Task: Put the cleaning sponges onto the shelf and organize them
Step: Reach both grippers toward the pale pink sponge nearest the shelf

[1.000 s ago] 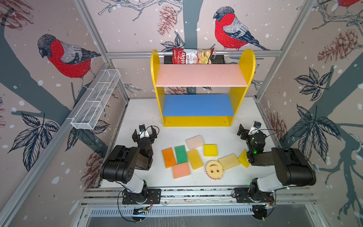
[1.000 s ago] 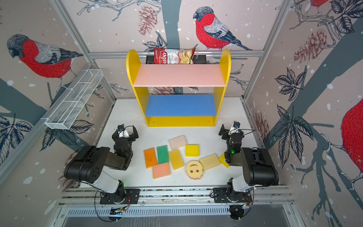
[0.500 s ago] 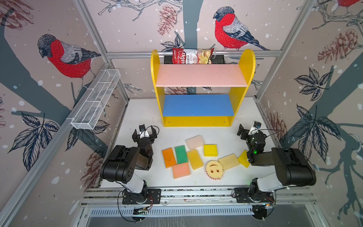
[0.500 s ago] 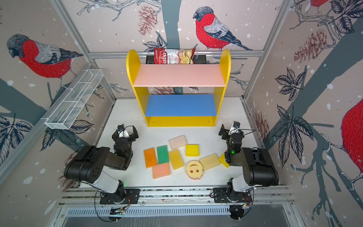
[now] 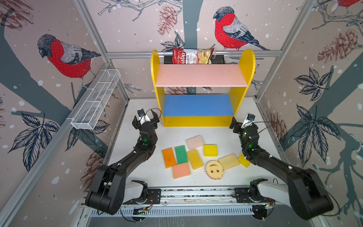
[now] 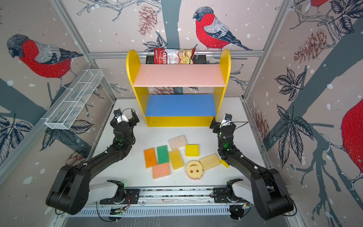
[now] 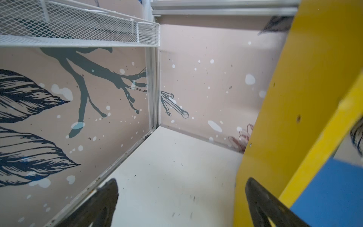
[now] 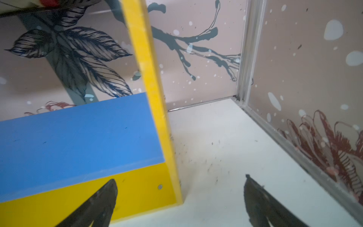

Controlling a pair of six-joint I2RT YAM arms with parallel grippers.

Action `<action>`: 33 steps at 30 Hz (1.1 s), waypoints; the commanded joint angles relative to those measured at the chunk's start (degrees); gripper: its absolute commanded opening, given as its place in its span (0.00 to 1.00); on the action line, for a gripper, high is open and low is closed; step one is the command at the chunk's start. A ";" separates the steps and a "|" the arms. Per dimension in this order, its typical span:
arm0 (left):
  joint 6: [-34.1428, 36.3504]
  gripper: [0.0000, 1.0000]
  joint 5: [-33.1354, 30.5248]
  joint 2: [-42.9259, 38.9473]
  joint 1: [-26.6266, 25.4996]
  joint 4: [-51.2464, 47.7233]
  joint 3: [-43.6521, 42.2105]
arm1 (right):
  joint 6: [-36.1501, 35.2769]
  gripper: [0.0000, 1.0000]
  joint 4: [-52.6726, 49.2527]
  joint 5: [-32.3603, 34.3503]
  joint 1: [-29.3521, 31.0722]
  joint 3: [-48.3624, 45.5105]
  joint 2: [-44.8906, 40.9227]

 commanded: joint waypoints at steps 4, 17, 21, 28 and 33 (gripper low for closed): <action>-33.24 0.97 2.54 -6.60 0.20 -36.62 4.09 | 14.42 1.00 -20.03 19.26 11.36 2.68 -3.77; -34.17 0.74 24.51 -11.69 -2.49 -42.51 -0.02 | 15.02 0.08 -23.22 15.70 30.36 7.96 8.12; -35.92 0.70 22.99 -11.94 -9.62 -38.62 -2.99 | 16.79 0.09 -19.55 5.25 31.43 8.40 12.29; -40.71 0.70 18.08 -4.75 -22.55 -37.39 -1.86 | 16.01 0.17 -20.20 -3.51 34.37 12.81 19.77; -42.27 0.65 22.39 4.41 -24.99 -38.10 3.25 | 18.80 0.18 -18.31 -7.91 34.26 13.04 20.61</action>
